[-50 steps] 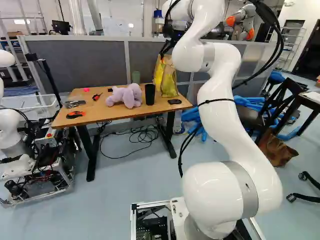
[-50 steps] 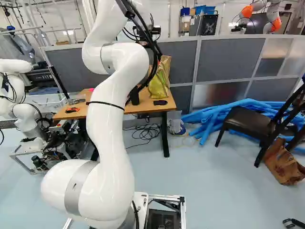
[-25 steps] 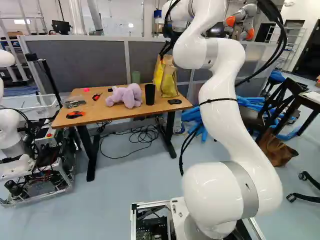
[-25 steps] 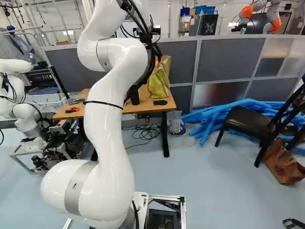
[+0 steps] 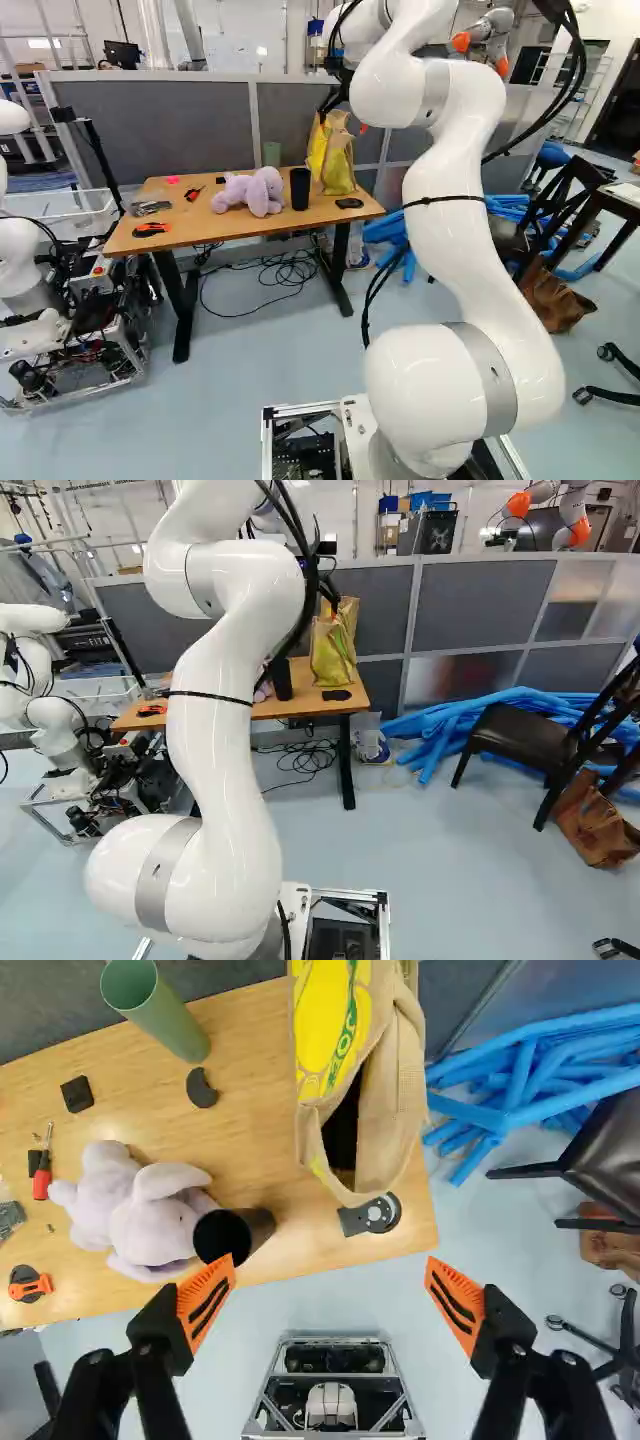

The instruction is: Pick up the bag on the ground and place it on the table

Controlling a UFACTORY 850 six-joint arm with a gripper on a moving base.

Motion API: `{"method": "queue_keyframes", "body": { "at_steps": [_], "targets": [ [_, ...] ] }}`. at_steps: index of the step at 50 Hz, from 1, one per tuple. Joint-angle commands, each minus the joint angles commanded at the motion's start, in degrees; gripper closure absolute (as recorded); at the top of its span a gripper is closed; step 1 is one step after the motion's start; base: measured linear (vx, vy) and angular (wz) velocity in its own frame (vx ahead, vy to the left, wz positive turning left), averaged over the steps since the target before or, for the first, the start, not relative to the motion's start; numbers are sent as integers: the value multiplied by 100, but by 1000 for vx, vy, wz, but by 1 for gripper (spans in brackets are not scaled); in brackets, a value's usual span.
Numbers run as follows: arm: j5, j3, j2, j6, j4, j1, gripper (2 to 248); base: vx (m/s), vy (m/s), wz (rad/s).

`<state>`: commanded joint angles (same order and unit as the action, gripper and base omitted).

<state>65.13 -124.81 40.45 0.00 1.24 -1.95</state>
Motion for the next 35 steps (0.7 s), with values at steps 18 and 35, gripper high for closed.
{"method": "queue_keyframes", "body": {
  "at_steps": [18,35],
  "targets": [
    [-995,1036,-488,0,-11,17,3,0,0,0],
    [-2109,2195,-1034,0,-23,36,3,0,0,0]
  ]
}}
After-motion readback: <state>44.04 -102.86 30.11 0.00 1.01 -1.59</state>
